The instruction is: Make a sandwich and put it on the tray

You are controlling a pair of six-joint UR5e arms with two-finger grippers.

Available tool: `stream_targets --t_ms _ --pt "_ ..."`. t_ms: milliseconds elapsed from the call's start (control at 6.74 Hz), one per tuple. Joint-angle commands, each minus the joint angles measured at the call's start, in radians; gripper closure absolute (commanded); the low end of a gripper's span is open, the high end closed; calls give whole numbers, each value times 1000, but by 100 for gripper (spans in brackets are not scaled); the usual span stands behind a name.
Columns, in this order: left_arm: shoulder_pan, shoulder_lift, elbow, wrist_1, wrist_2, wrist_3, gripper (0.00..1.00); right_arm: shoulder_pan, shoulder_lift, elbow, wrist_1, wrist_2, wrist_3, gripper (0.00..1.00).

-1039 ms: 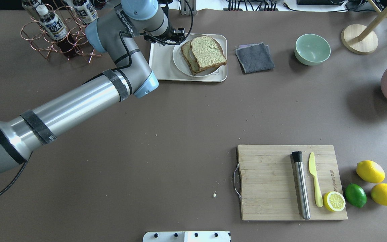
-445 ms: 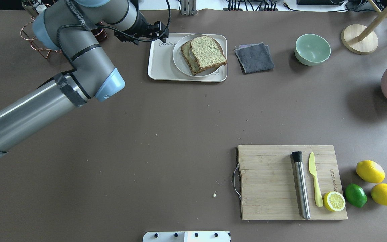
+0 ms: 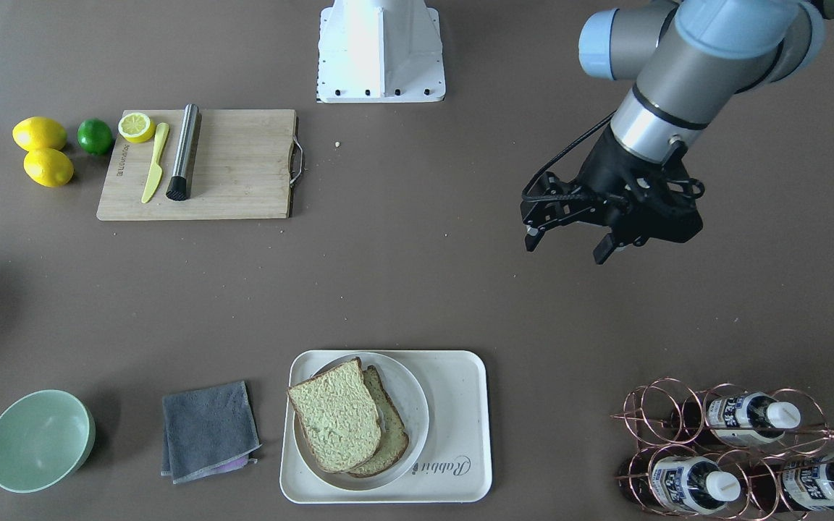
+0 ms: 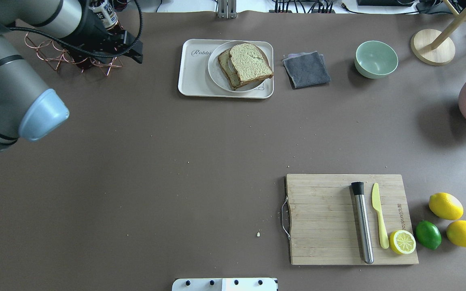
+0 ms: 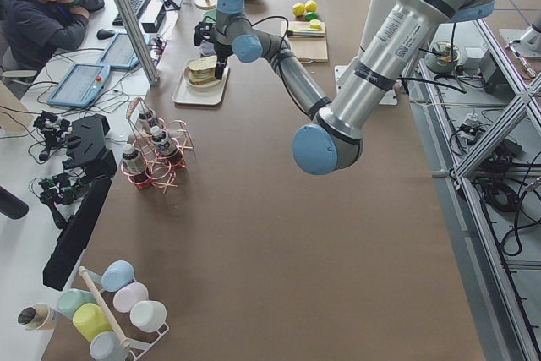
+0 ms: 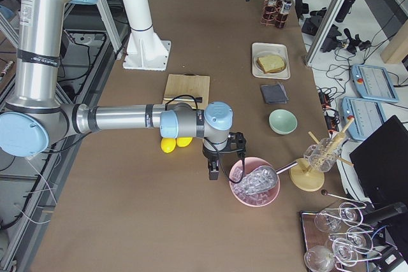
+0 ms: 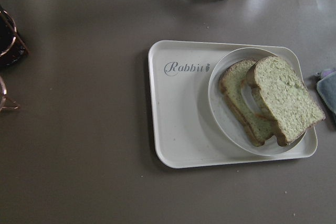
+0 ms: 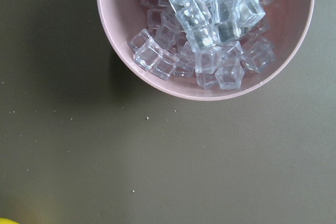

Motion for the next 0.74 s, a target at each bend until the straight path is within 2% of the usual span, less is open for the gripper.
stream_targets --t_ms 0,148,297,445,594 --pt "-152 225 -182 154 -22 307 2 21 -11 -2 -1 0 1 0" --pt "-278 341 -164 156 -86 561 2 23 -17 -3 -1 2 2 0" --pt "-437 412 -83 157 -159 829 2 23 -22 -14 -3 3 4 0" --pt "-545 445 12 159 -175 1048 2 23 -20 -17 -2 5 5 0" --pt "-576 459 66 159 -172 1133 2 23 -19 -17 -1 5 8 0"
